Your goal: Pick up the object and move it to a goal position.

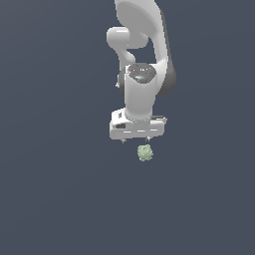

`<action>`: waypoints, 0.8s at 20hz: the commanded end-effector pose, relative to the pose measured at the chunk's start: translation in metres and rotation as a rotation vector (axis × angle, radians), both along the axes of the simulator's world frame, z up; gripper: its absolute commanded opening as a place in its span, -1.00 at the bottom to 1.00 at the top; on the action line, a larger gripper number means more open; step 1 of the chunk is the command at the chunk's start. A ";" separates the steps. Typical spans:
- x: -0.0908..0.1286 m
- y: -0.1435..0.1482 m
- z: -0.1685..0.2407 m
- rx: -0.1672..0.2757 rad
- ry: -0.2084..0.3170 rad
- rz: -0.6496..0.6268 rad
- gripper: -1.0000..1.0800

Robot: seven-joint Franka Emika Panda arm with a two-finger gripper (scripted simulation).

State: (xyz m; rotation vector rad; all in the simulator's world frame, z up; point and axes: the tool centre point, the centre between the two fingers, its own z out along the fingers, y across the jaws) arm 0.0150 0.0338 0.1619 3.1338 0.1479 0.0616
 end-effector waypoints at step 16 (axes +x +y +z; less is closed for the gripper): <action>-0.011 0.051 -0.071 -0.001 0.040 0.127 0.92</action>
